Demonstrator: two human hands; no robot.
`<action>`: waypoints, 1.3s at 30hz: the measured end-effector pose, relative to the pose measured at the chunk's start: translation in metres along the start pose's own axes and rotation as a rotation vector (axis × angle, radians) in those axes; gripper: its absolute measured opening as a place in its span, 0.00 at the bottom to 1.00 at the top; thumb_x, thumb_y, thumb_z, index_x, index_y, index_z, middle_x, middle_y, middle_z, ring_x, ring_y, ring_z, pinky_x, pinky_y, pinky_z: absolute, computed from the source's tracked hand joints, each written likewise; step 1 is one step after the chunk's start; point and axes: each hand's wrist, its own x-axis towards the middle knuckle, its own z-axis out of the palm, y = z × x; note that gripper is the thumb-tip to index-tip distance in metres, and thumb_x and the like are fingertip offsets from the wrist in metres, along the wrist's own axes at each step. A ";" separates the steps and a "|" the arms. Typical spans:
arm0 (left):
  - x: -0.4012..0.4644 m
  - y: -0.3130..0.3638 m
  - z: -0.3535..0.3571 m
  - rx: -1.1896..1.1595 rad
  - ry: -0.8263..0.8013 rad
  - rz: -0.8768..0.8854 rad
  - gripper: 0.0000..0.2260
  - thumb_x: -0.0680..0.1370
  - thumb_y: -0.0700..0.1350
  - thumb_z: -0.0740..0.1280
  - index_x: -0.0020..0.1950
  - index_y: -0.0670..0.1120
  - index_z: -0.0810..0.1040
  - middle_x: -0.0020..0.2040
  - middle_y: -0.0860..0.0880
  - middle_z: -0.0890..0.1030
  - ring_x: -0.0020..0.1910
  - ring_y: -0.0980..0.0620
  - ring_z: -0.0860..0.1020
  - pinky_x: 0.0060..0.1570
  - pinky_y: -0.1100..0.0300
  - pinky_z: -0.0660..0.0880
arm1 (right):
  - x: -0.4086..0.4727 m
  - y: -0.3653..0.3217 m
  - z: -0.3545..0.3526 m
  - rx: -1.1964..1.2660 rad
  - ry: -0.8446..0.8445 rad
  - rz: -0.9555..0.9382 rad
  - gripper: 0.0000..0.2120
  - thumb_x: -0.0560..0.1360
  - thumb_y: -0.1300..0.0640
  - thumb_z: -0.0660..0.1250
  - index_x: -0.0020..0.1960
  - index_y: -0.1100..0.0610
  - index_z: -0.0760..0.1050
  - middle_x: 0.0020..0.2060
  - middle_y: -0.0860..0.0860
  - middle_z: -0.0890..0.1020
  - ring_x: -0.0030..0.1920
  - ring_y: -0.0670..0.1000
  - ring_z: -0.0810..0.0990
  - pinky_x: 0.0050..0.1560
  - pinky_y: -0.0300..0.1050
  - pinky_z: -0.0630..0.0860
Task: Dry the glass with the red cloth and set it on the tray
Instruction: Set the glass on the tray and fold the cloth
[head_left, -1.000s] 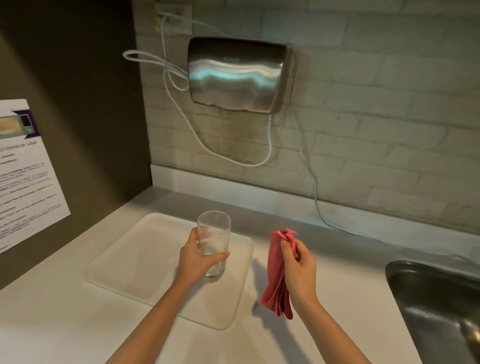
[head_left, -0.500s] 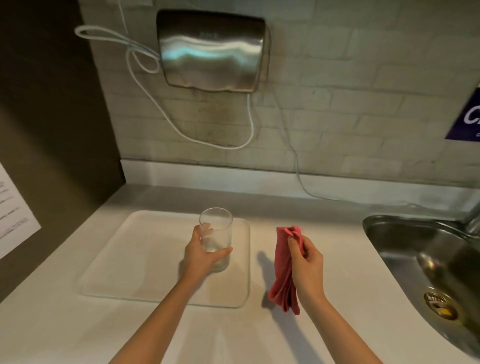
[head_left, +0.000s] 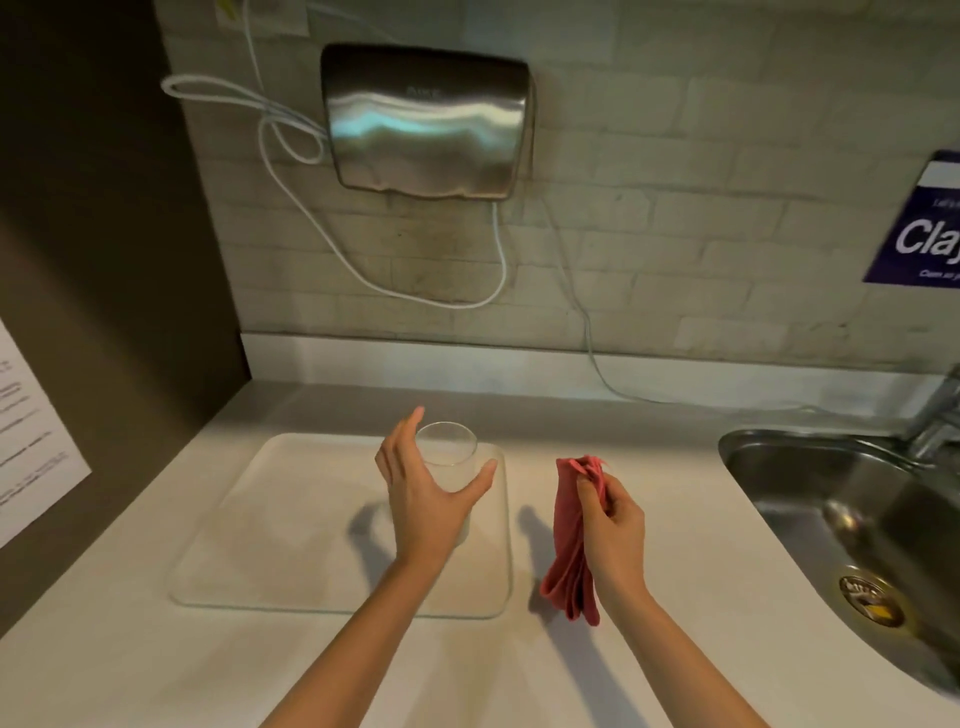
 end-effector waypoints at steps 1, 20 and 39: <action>-0.005 0.011 0.001 0.001 0.019 0.113 0.31 0.66 0.48 0.77 0.64 0.43 0.71 0.59 0.51 0.71 0.60 0.54 0.67 0.61 0.72 0.61 | 0.002 -0.001 0.001 0.007 -0.005 -0.004 0.13 0.78 0.59 0.63 0.42 0.42 0.78 0.36 0.50 0.82 0.36 0.49 0.77 0.37 0.45 0.74; -0.030 0.043 0.061 -0.535 -0.576 -0.490 0.04 0.77 0.43 0.68 0.45 0.48 0.82 0.39 0.47 0.84 0.41 0.49 0.81 0.45 0.52 0.77 | 0.033 -0.002 -0.037 -0.008 -0.345 -0.106 0.14 0.76 0.66 0.66 0.59 0.54 0.73 0.57 0.50 0.75 0.58 0.45 0.74 0.50 0.28 0.74; -0.013 0.026 0.076 -0.516 -0.545 -0.667 0.06 0.79 0.45 0.65 0.46 0.45 0.79 0.37 0.49 0.78 0.35 0.55 0.75 0.29 0.69 0.73 | 0.022 0.026 -0.071 0.106 -0.918 0.531 0.19 0.73 0.64 0.70 0.63 0.60 0.71 0.52 0.59 0.83 0.52 0.57 0.82 0.50 0.49 0.80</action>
